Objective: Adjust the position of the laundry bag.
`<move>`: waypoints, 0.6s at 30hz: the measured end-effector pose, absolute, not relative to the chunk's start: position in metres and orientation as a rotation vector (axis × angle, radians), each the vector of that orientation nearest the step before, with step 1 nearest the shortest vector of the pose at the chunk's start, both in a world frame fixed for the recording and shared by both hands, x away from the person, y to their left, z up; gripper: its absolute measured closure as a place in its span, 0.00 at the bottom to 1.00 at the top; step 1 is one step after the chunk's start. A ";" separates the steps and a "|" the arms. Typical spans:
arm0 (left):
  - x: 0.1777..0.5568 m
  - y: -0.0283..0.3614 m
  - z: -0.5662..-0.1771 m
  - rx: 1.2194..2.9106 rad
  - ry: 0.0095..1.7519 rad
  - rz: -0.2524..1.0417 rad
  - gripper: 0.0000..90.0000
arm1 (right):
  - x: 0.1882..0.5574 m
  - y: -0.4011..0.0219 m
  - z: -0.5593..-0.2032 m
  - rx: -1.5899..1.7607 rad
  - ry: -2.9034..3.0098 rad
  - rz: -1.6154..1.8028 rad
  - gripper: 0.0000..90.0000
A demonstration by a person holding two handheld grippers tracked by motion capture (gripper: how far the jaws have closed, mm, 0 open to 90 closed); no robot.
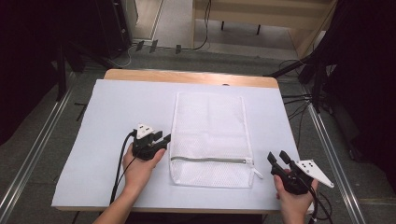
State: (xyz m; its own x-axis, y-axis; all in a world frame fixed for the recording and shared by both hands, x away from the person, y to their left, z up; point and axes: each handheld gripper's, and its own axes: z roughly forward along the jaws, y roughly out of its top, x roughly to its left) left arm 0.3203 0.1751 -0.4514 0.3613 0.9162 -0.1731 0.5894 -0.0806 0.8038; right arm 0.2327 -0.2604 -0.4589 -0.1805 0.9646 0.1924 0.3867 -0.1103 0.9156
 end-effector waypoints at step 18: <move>0.361 0.155 -0.459 1.807 1.421 0.471 0.77 | 0.233 -0.261 -0.460 1.496 1.605 1.289 0.55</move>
State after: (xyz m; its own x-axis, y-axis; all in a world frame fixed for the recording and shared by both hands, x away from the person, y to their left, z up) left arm 0.3609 0.1552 -0.4587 0.3082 0.9361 -0.1696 0.6492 -0.0766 0.7567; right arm 0.2329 -0.2613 -0.4601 -0.1952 0.9623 0.1893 0.3926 -0.1002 0.9142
